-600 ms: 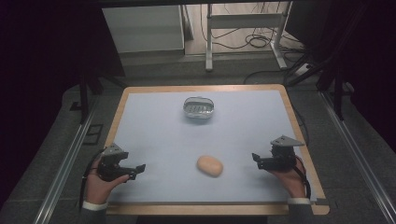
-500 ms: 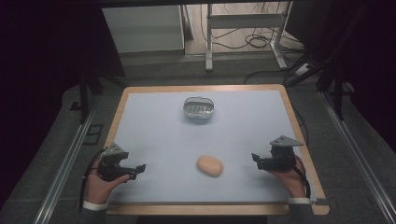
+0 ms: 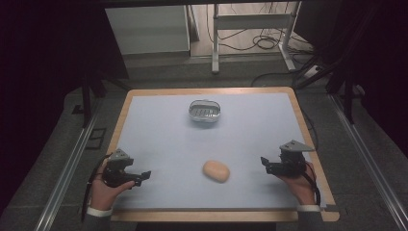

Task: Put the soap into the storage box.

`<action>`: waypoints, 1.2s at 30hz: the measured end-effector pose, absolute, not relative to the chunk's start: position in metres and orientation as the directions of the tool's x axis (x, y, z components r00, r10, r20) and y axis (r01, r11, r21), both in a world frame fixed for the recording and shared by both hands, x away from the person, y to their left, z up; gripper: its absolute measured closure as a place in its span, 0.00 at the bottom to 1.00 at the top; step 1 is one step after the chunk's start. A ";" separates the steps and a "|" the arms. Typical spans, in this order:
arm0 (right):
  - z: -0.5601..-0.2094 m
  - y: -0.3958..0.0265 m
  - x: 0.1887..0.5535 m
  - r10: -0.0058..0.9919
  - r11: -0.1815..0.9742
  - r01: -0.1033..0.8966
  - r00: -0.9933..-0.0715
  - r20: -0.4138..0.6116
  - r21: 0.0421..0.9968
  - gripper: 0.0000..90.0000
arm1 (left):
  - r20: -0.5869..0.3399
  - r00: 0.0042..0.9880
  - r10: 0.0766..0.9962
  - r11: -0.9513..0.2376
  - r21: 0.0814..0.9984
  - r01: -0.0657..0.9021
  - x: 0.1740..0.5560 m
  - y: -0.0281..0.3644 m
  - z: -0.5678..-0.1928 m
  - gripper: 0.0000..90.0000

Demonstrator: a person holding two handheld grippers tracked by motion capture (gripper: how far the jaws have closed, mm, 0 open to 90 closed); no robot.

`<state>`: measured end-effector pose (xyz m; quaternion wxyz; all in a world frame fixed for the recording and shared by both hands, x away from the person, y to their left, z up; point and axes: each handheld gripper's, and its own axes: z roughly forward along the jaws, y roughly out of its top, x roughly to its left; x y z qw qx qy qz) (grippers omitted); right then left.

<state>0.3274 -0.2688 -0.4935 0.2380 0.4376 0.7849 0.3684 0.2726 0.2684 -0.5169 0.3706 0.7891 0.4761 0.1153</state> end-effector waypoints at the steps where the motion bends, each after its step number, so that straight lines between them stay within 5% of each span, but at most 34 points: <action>1: -0.494 -0.269 0.327 0.862 0.345 0.512 -0.504 -0.051 0.787 0.14 | -0.171 0.520 0.837 -0.272 0.695 0.666 0.273 0.268 -0.517 0.08; 15: -0.476 -0.262 0.319 0.851 0.342 0.518 -0.524 -0.025 0.784 0.18 | -0.182 0.538 0.823 -0.256 0.726 0.638 0.269 0.270 -0.503 0.08; 36: -0.441 -0.205 0.326 0.730 0.522 0.483 -0.679 -0.076 0.703 0.20 | -0.186 0.541 0.820 -0.256 0.726 0.638 0.272 0.268 -0.505 0.08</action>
